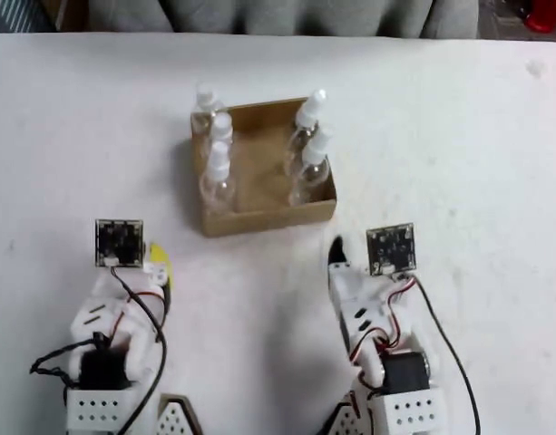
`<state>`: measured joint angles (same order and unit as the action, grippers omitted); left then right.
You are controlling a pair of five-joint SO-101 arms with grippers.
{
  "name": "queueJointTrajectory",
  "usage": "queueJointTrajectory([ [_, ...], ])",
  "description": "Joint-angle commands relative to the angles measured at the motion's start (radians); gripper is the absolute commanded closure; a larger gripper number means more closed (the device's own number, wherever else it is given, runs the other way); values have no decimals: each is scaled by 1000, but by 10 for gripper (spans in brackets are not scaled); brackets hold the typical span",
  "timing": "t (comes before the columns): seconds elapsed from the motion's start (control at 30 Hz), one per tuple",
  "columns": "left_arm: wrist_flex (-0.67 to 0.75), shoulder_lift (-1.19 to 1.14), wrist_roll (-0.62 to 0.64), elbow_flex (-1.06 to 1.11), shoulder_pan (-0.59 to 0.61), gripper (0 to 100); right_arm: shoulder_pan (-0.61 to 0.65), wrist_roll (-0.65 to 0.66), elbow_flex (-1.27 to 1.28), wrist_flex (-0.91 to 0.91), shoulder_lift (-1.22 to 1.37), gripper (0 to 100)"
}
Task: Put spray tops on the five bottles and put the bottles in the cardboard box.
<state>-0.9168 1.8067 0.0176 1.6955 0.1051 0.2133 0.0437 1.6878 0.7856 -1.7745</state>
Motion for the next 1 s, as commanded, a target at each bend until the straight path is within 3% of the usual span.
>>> queueJointTrajectory([
  [0.0, -3, 22, 0, -3, 7, 950, -35, 5, 3, 77, -2, 714],
  [0.13, -34, 22, -3, -3, 7, 950, -35, 12, 3, 157, -2, 873],
  [0.23, -169, 22, 0, -3, 5, 950, -36, 5, 3, 205, -2, 990],
  [0.37, -384, 24, -5, -3, 7, 948, -39, 5, 3, 280, -2, 916],
  [0.53, -361, 24, 0, -3, 5, 950, -38, 11, 3, 473, -2, 910],
  [0.97, -361, 24, 0, -3, 5, 950, -36, 11, 3, 481, -24, 910],
])
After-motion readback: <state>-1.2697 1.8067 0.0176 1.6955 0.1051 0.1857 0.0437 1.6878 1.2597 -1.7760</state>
